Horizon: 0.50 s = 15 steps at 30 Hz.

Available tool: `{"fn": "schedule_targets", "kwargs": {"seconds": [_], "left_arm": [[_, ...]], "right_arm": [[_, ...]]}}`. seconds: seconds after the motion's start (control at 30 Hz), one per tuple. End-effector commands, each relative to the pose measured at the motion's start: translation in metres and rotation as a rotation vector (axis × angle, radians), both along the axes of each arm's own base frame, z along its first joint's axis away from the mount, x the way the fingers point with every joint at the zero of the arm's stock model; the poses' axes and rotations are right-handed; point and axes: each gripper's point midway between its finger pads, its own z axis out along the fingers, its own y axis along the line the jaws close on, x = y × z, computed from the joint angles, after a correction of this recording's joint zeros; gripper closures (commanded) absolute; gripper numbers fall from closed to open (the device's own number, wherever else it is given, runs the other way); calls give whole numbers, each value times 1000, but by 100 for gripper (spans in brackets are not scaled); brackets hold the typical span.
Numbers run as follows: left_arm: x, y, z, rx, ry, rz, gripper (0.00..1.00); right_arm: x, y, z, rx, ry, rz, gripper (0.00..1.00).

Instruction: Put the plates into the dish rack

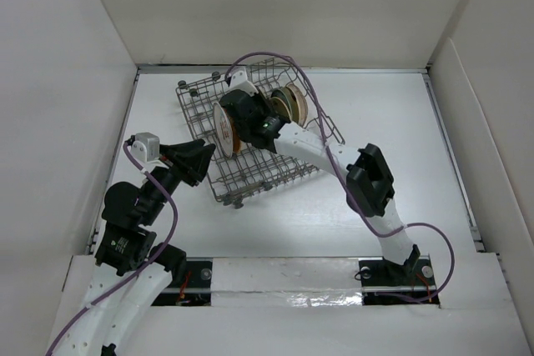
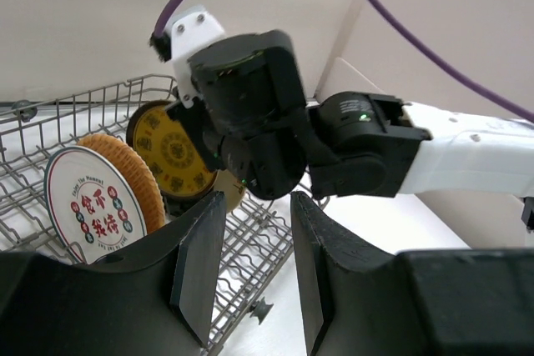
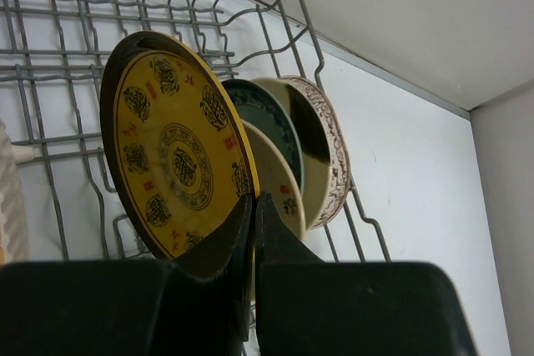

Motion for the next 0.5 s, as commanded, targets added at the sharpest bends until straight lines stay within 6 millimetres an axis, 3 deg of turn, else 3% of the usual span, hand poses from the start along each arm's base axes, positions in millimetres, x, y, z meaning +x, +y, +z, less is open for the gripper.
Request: {"fn": "schedule_targets", "kwargs": {"seconds": [0.0,0.17,0.33,0.47], "left_arm": [[-2,1,11,-14,-45,3,66],[-3,2,13,-16,-52,2,66],[-3,1,12,-13,-47,-3,66],[-3,2,11,-14,-47,1,66]], "right_arm": [[1,5,3,0,-23,-28,100],[3,10,-20,-4,-1,-18,100],[1,10,-28,29,6,-25,100],[-2,17,-23,119,12,0,100]]}}
